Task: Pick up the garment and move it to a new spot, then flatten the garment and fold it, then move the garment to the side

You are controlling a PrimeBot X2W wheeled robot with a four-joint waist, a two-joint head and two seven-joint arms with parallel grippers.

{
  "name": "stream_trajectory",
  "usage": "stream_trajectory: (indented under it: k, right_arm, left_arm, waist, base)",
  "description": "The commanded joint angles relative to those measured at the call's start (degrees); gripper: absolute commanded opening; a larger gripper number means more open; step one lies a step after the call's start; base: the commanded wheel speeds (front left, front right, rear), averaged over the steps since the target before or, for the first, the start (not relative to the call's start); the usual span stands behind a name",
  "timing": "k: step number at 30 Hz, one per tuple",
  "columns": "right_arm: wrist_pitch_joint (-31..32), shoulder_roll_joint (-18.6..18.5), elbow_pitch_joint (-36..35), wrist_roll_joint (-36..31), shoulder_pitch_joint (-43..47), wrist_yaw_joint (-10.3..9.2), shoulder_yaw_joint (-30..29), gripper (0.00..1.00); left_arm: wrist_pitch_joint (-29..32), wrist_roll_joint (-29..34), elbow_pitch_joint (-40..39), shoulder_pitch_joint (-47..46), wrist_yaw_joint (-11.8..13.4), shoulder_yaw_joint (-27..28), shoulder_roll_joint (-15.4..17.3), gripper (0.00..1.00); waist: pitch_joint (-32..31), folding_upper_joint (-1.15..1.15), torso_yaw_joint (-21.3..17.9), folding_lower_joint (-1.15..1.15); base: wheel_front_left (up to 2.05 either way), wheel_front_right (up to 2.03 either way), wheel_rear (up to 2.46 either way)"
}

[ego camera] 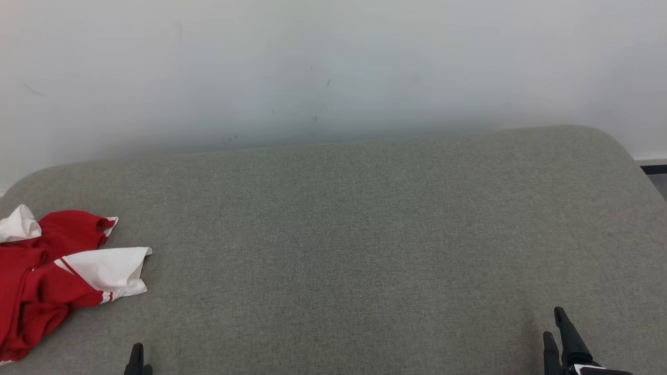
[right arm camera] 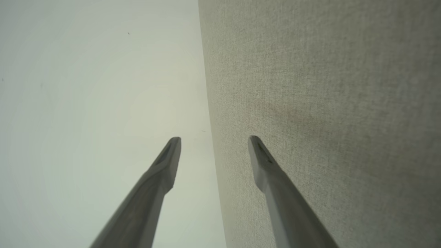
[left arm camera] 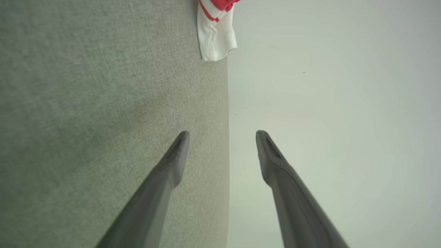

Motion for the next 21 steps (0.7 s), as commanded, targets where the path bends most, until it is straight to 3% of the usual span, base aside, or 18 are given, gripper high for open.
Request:
stream_trajectory:
  k: [1, 10, 21]
  right_arm:
    - [-0.4, -0.3, -0.8, -0.7, -0.7, 0.0, 0.4, 1.0]
    - [-2.7, -0.8, 0.1, -8.6, -0.7, 0.01, 2.3, 1.0]
    - [-2.7, -1.4, -0.7, -23.3, -0.6, 0.01, 5.1, 1.0]
  left_arm:
    - [-0.5, 1.2, -1.1, 0.1, 0.0, 0.0, 0.4, 1.0]
    - [-2.8, 12.1, -2.2, 0.9, 1.5, -0.9, 0.5, 1.0]
    - [-5.3, 25.4, -3.6, 1.9, 3.7, -2.7, 0.5, 1.0]
  waist:
    - [-0.1, 0.0, 0.0, 0.0]
    - [-0.7, 0.0, 0.1, 0.0]
    - [-1.4, 0.0, 0.2, 0.0]
  base:
    - [0.0, 0.0, 0.0]
    - [0.0, 0.0, 0.0]
    - [0.0, 0.0, 0.0]
